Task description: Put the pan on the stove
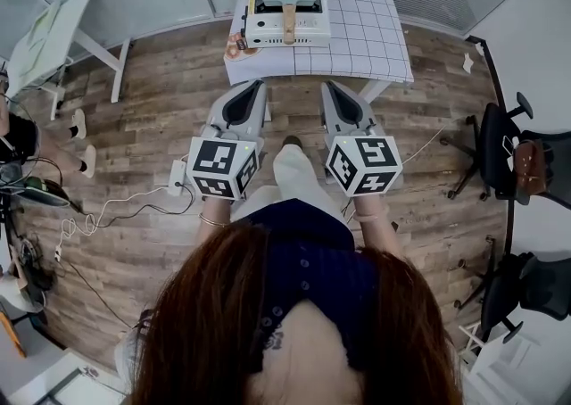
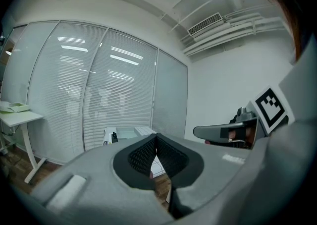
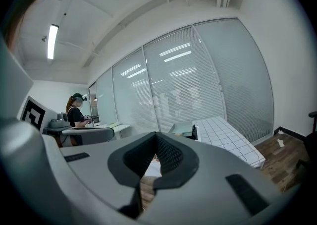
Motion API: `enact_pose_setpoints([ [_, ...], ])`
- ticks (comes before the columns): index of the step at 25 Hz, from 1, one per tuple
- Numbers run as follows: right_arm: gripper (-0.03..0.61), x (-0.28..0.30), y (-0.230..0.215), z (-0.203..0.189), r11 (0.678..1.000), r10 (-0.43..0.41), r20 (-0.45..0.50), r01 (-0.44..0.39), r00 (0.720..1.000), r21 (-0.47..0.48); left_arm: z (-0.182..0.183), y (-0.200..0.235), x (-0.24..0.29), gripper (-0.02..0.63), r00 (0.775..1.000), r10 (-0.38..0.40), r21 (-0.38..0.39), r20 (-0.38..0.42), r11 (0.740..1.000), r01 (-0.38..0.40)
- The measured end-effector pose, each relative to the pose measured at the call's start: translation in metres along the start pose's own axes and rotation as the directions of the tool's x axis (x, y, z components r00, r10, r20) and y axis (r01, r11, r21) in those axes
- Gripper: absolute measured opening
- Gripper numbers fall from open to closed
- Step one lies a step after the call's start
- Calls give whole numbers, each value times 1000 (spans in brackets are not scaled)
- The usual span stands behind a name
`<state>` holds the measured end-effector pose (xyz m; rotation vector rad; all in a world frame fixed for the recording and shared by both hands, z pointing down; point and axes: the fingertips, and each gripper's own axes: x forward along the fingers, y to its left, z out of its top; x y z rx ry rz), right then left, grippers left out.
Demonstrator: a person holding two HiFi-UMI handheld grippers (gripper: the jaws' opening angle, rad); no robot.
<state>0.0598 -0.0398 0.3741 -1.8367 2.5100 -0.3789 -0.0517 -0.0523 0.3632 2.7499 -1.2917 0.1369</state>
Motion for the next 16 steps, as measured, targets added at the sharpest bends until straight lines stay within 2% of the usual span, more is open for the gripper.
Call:
enact_pose_setpoints([
  [16,8,-1,-4,-7,999,-51,-14,51,999,2,-8,3,-3,11,1000,-7,-11,-14,1000,7],
])
